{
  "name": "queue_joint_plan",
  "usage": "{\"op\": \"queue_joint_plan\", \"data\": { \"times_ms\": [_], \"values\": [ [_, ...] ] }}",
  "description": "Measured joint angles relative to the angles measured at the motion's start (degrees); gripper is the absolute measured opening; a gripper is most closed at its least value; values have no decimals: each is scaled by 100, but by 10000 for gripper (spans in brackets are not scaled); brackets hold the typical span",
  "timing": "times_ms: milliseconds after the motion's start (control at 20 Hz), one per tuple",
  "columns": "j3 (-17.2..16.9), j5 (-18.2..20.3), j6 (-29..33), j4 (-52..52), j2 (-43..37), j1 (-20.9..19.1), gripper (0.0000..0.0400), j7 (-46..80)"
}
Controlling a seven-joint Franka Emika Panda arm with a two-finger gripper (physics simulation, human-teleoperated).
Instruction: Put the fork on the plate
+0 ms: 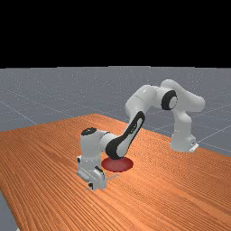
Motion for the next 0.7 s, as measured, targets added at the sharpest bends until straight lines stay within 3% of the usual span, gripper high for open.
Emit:
{"op": "queue_joint_plan", "data": {
  "times_ms": [450, 700],
  "values": [
    [-72, -32, -372, -90, -643, 38, 100, 63],
    [-203, -155, -252, -2031, -2239, 241, 100, -28]
  ]
}}
